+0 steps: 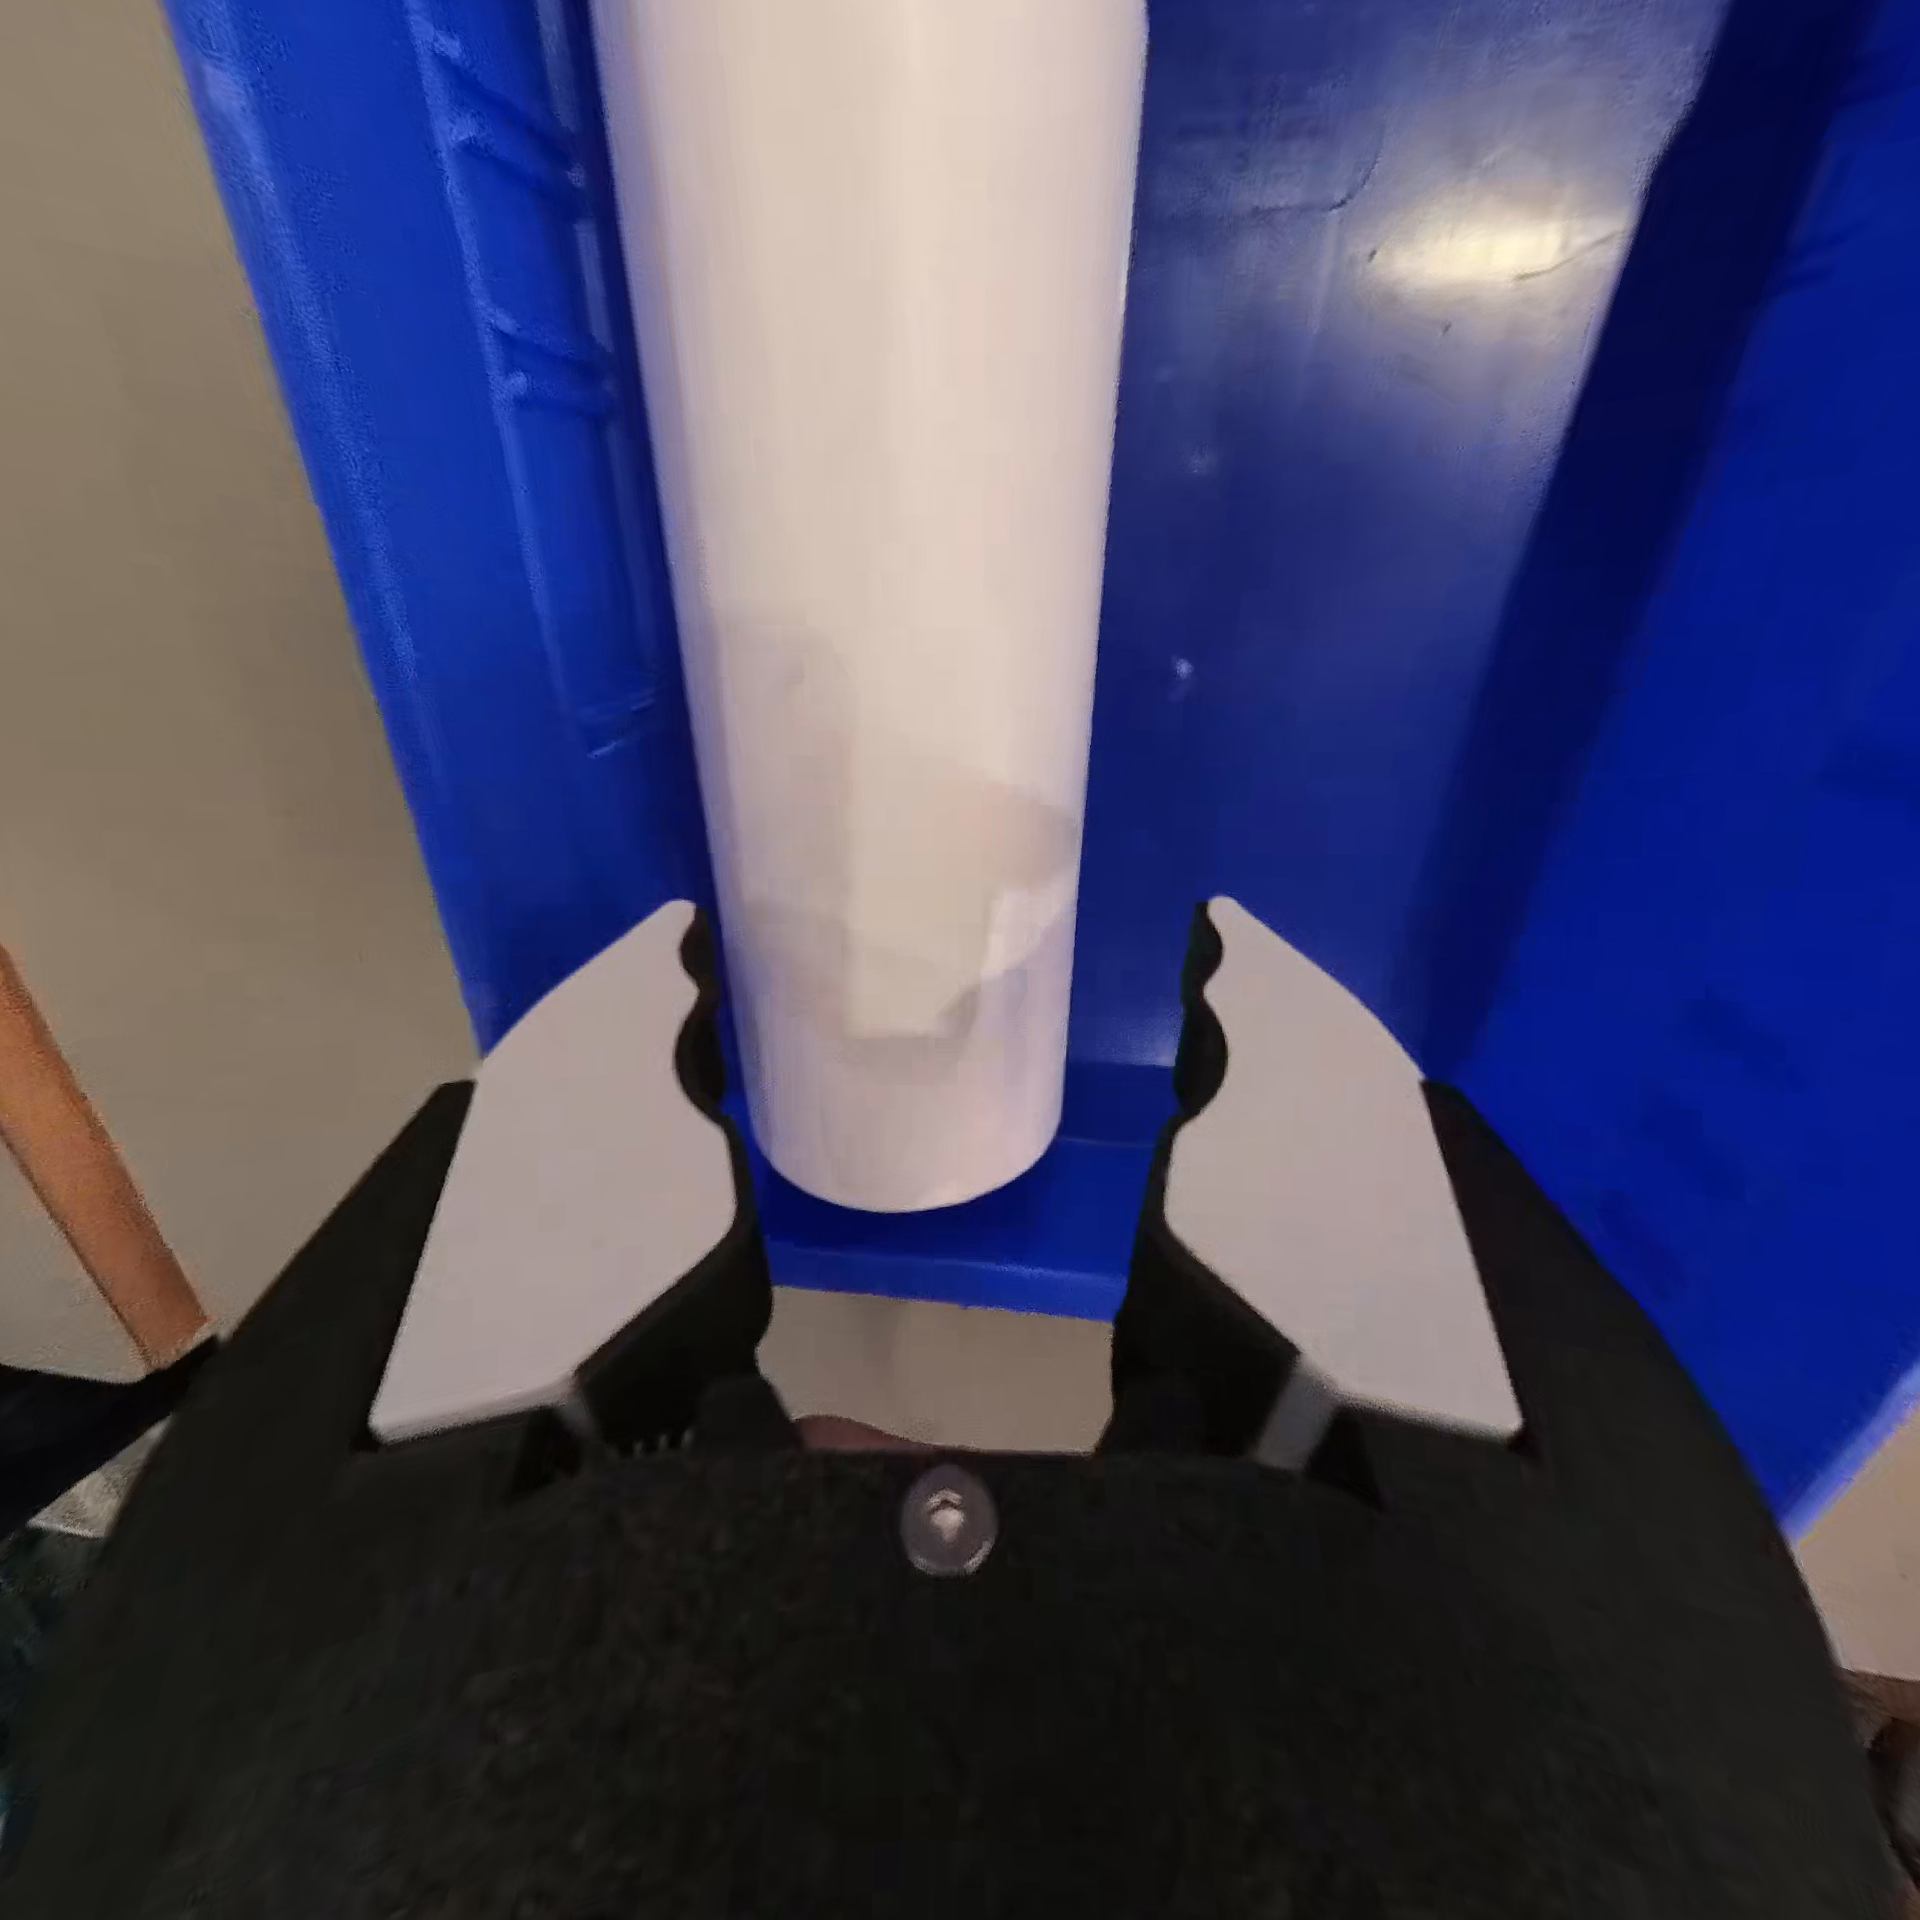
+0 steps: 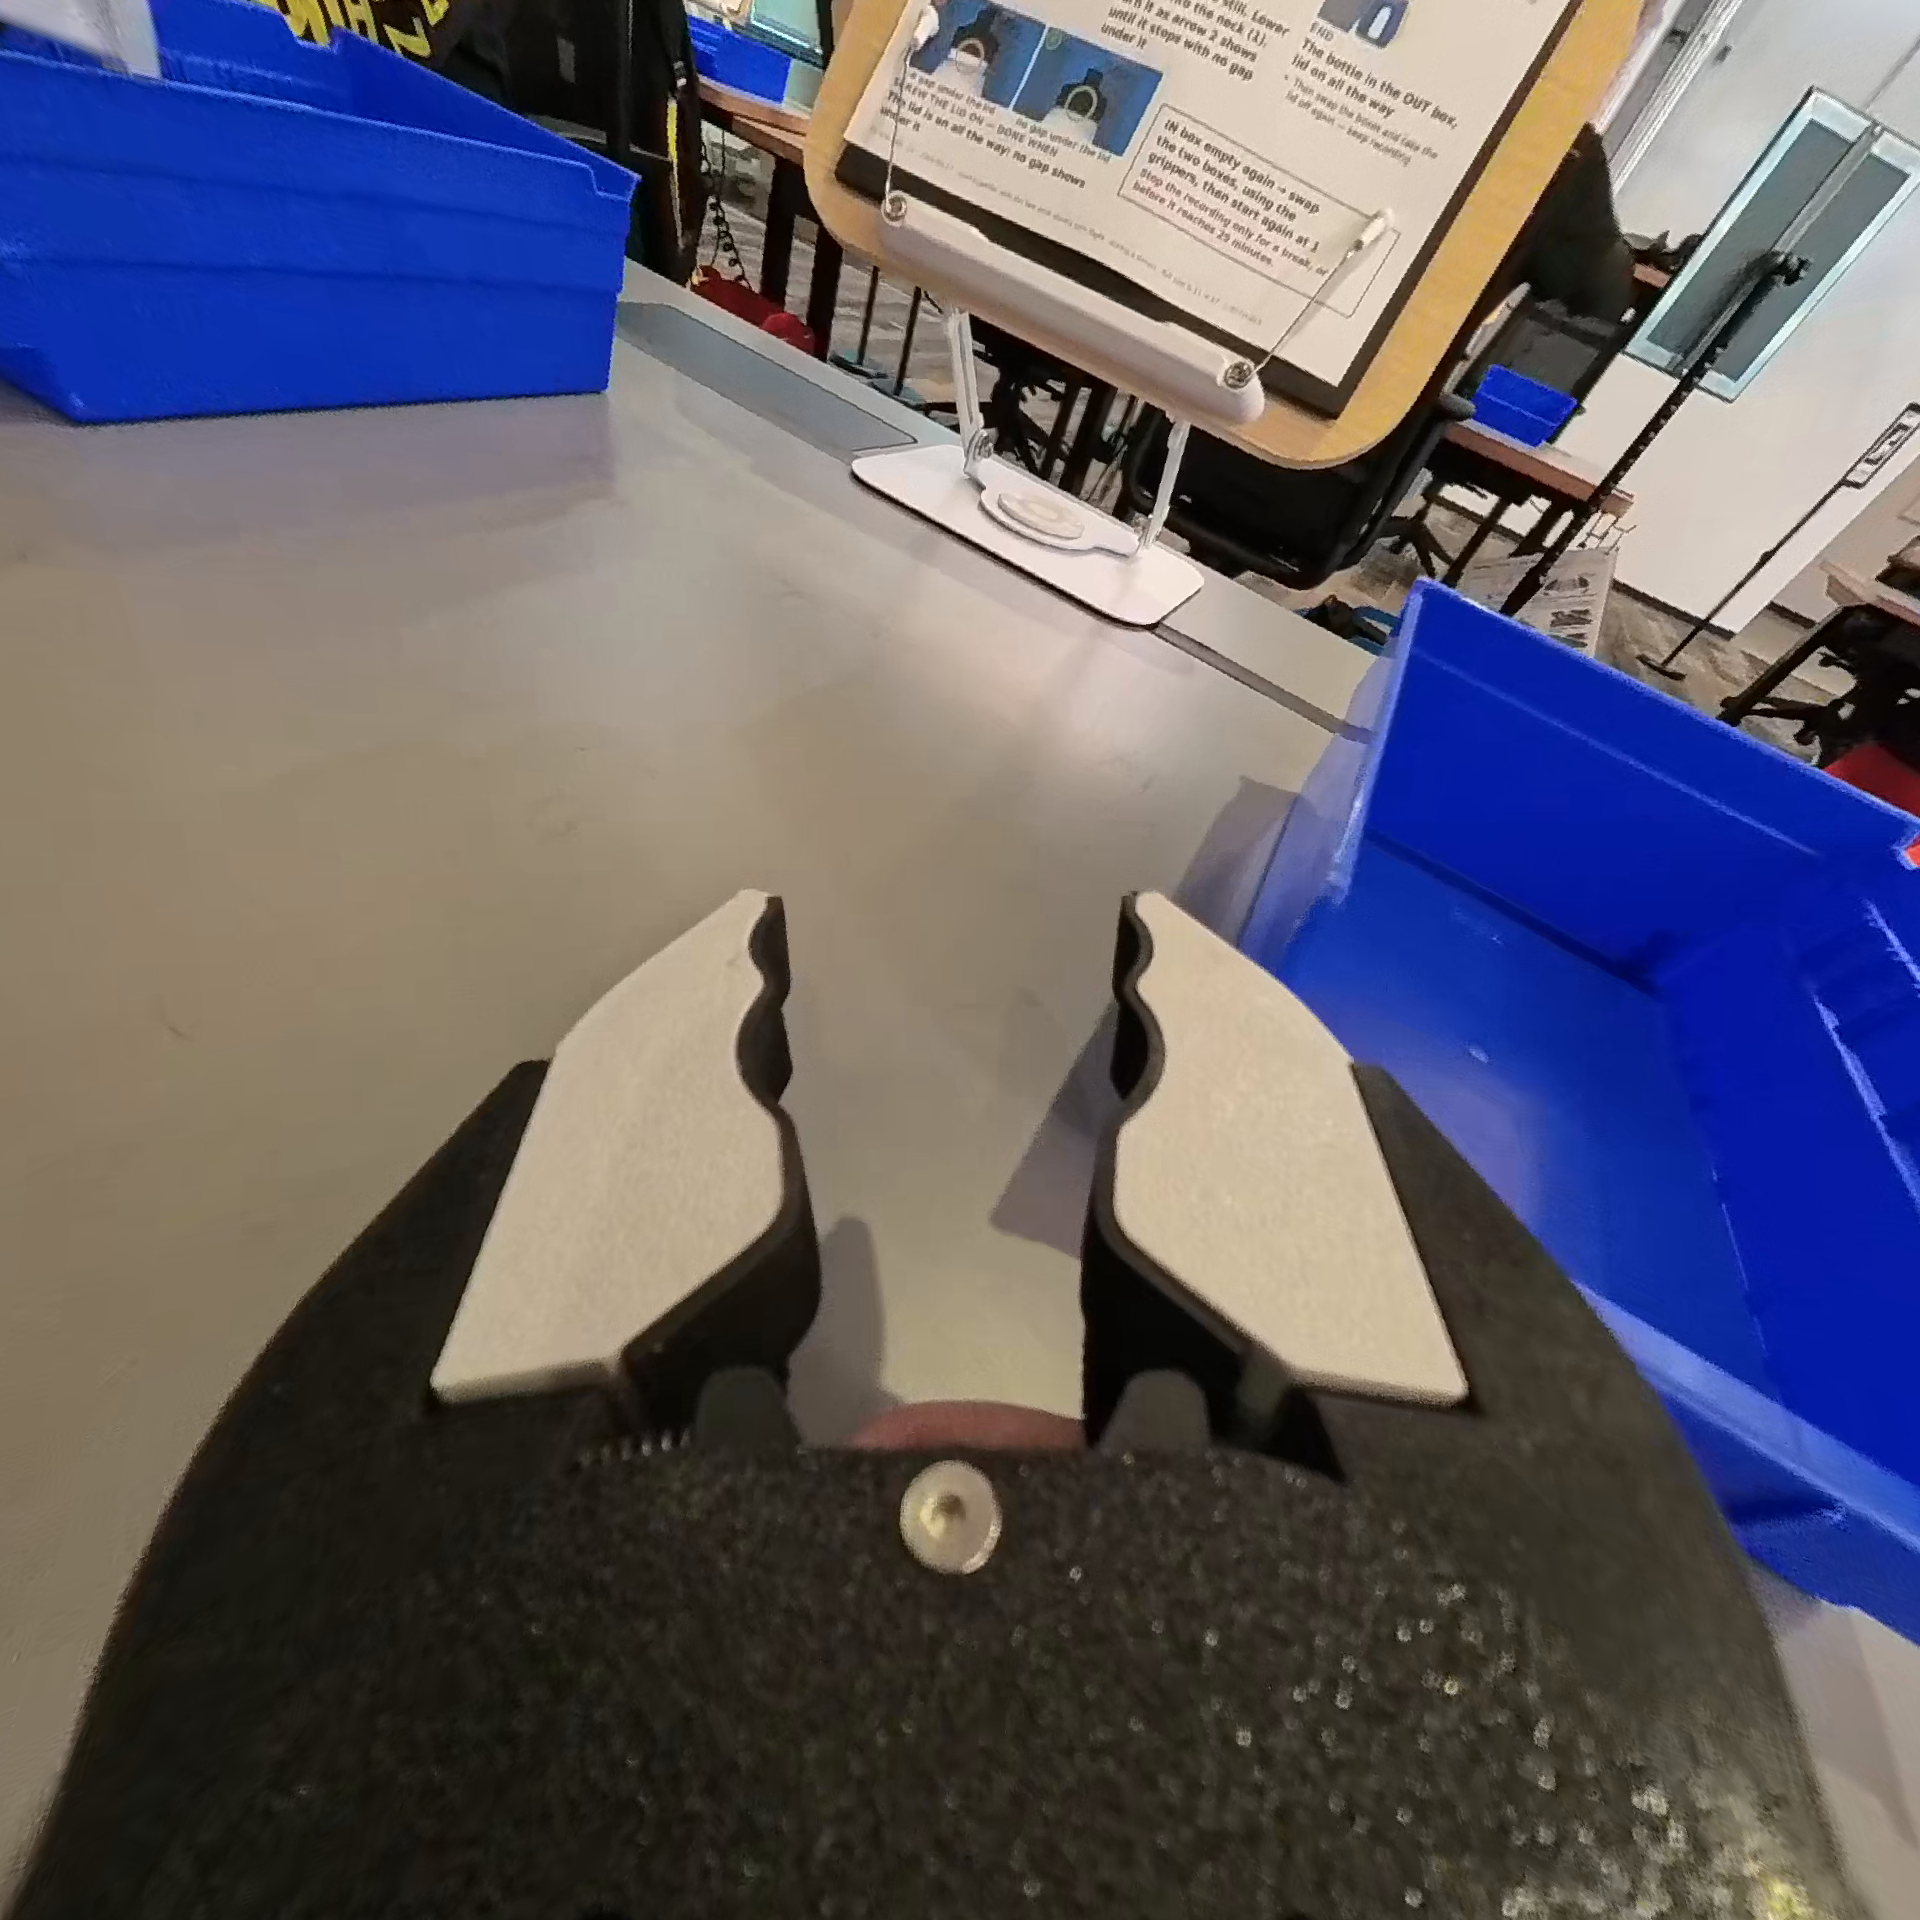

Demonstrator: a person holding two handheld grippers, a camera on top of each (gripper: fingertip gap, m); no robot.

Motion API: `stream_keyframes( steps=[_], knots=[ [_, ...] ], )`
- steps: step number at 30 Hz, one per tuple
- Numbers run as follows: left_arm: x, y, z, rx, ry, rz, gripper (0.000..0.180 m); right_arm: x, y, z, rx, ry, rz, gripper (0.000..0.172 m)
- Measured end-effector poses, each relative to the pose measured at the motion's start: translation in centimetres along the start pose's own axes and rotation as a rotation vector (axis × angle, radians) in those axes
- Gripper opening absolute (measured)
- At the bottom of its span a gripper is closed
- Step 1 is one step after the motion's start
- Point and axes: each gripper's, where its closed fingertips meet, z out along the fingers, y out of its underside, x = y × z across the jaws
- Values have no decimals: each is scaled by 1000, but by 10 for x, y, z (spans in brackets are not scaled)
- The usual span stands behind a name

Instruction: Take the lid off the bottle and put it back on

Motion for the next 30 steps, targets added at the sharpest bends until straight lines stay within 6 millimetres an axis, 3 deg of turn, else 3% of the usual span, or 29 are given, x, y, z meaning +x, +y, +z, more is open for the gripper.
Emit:
stream_keyframes(
  steps=[9,16,24,26,30],
  knots=[
    [13,13,44,-80,37,23,95,-1,2,0,-15,-1,-9,60],
    [8,7,41,-33,59,55,93,-2,3,1,-19,0,-20,60],
    [6,-3,-9,178,248,65,90,0,3,1,-18,-3,0,59],
    [14,-6,-33,280,341,85,90,-1,4,2,-25,-5,-6,59],
    [48,3,-91,503,600,162,90,-3,4,3,-34,-3,-28,59]
  ],
)
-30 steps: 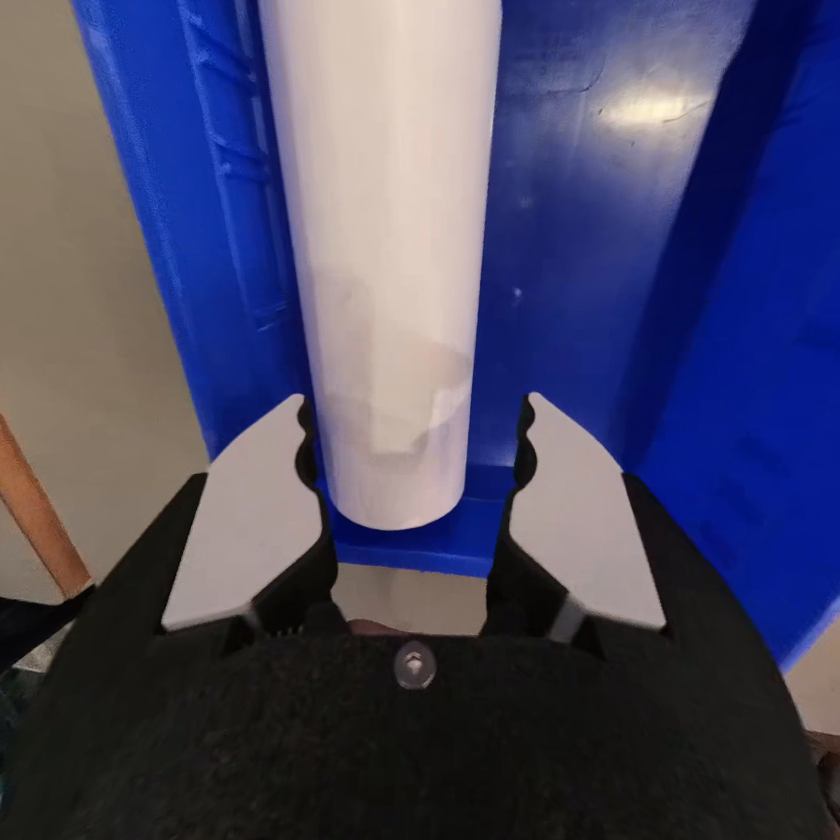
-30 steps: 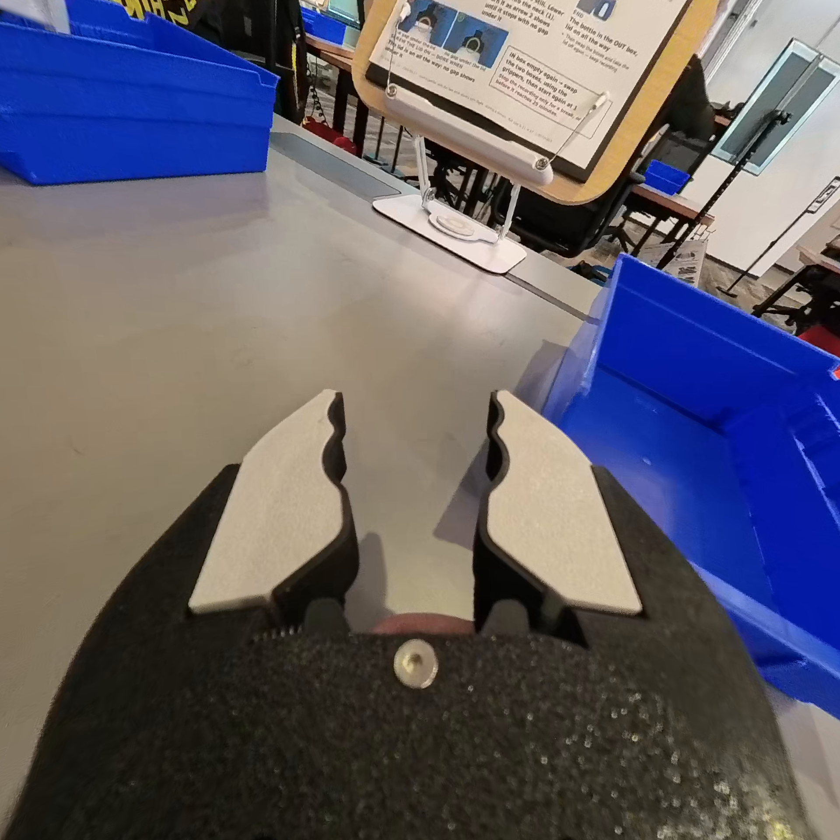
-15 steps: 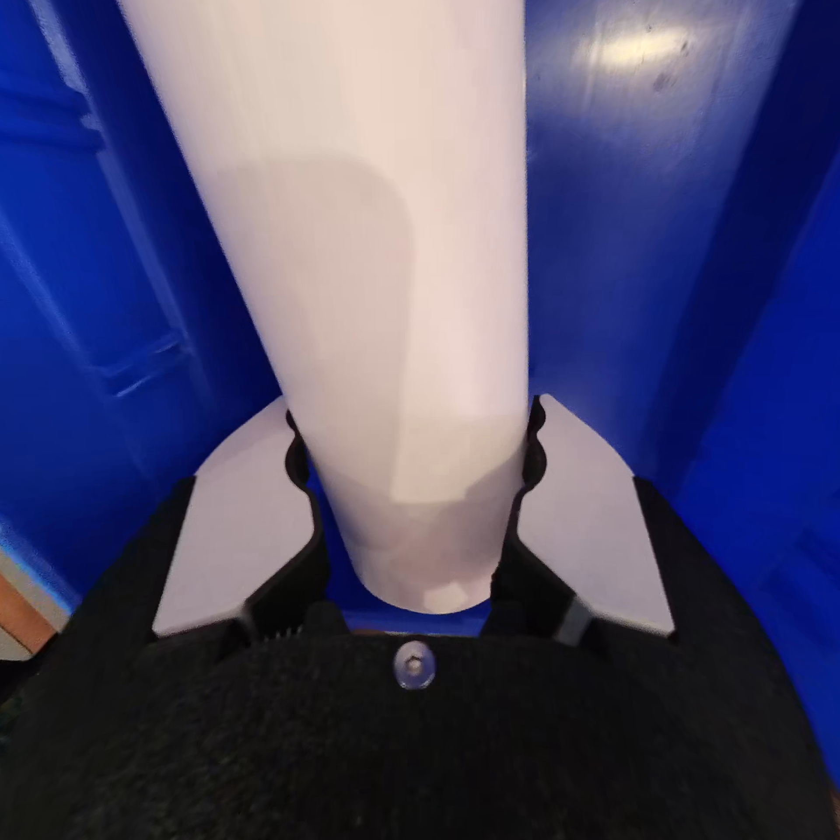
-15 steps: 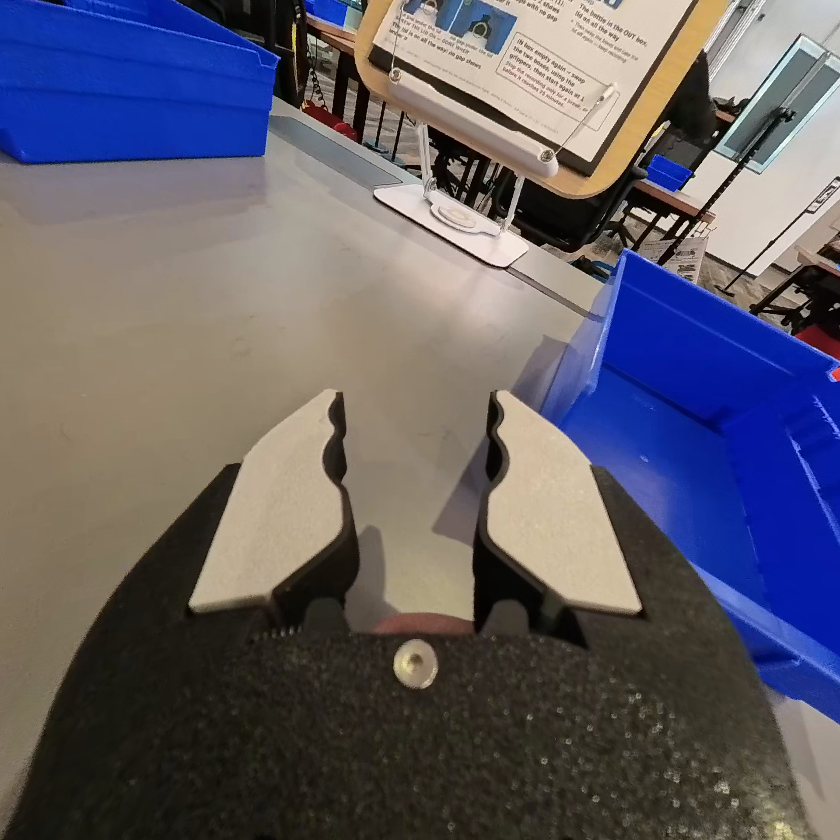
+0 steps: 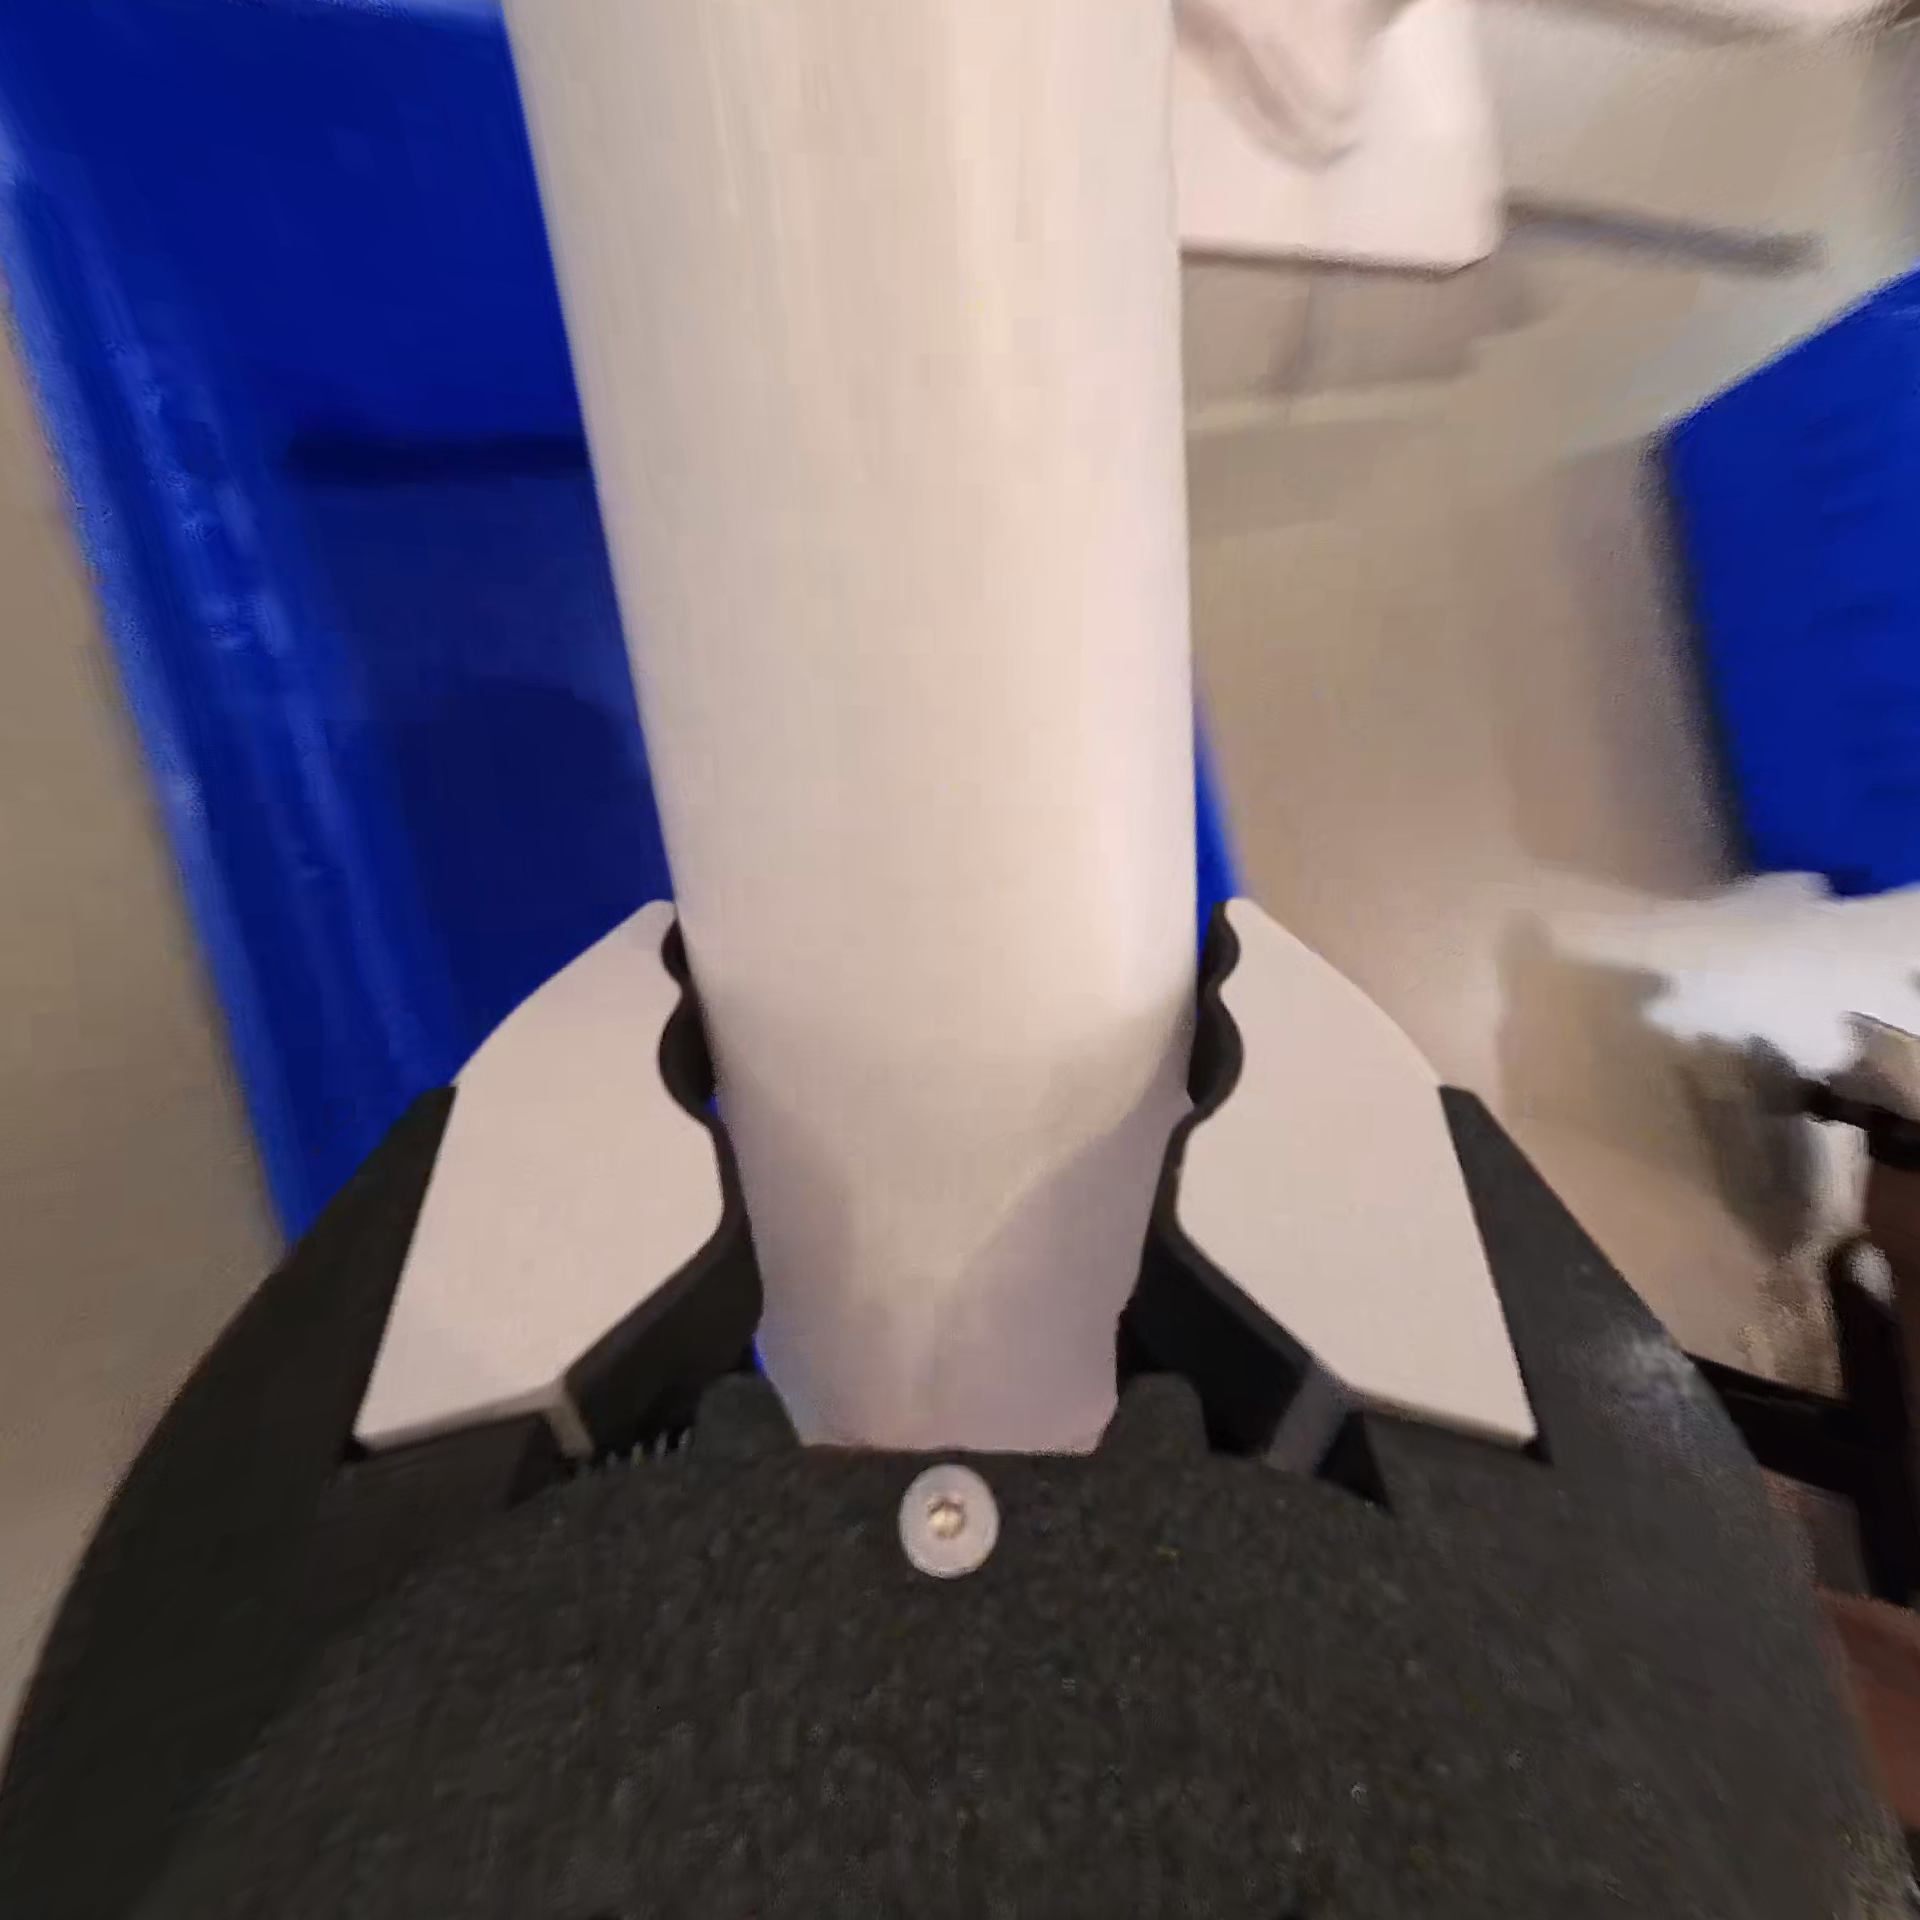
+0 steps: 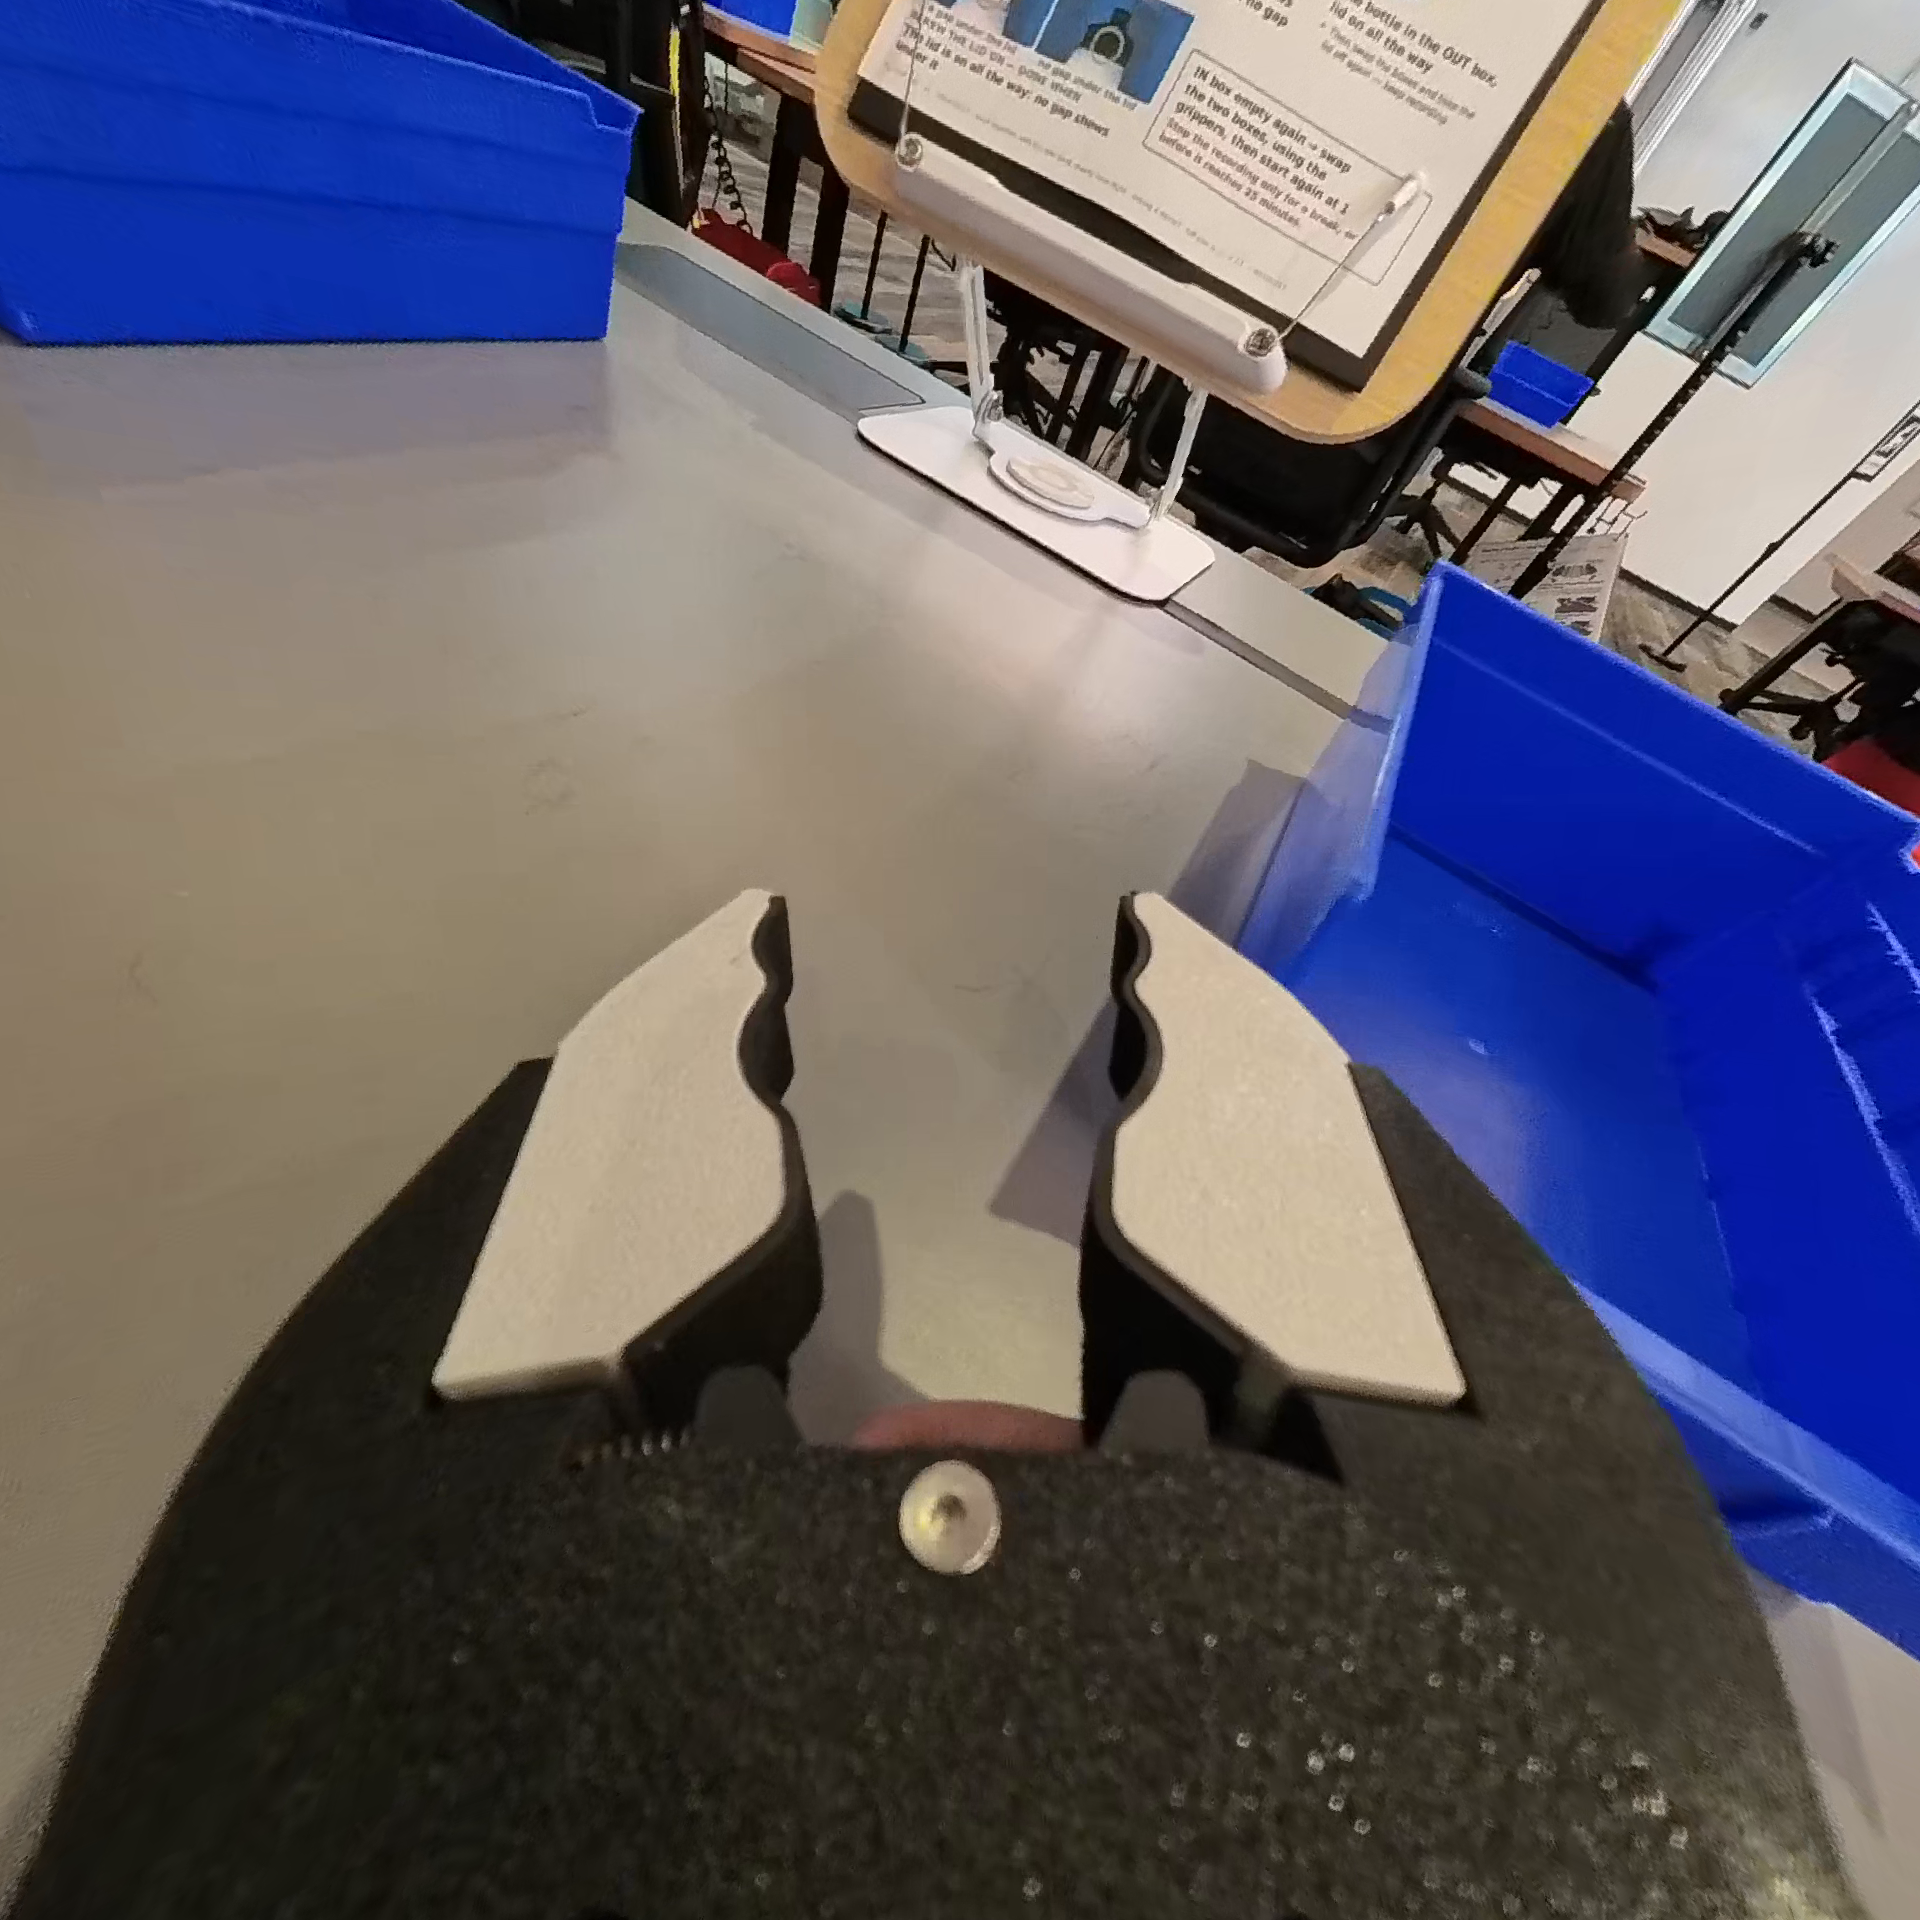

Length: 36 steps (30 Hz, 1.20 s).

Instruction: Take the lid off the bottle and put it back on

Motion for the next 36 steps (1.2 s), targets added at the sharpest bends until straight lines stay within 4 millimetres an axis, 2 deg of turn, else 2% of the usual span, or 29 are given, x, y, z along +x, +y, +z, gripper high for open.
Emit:
stream_keyframes(
  steps=[4,7,9,12,14,15,17,20,22,24,27,28,30,33,36],
  knots=[
    [74,0,-23,172,292,96,90,-2,0,0,-1,-1,-18,59],
    [124,14,-32,263,477,185,90,-8,-8,0,31,-53,36,56],
    [153,27,-30,301,581,252,90,-21,-24,4,59,-183,122,59],
    [194,45,-18,330,731,350,90,-61,-63,6,62,-591,328,80],
    [217,51,-7,338,806,413,90,-75,-97,10,60,-807,395,93],
    [227,52,0,334,826,439,90,-78,-114,12,46,-895,375,97],
    [245,52,11,329,846,507,90,-76,-147,21,8,-994,275,107],
    [274,49,21,367,877,583,90,-59,-200,47,-56,-1019,141,120],
    [291,41,26,435,884,599,90,-52,-232,62,-79,-1042,127,128],
    [304,35,35,489,886,599,90,-51,-251,77,-84,-1069,145,133],
    [313,36,59,444,861,637,90,-53,-259,99,-82,-1089,179,134],
    [314,37,66,428,855,647,90,-55,-259,102,-77,-1114,196,129],
    [314,39,77,419,844,656,90,-57,-252,102,-110,-1183,197,104],
    [306,36,91,443,785,622,88,-54,-242,109,-104,-1178,159,103],
    [283,31,107,455,666,544,85,-48,-235,124,-88,-1106,97,102]
  ],
)
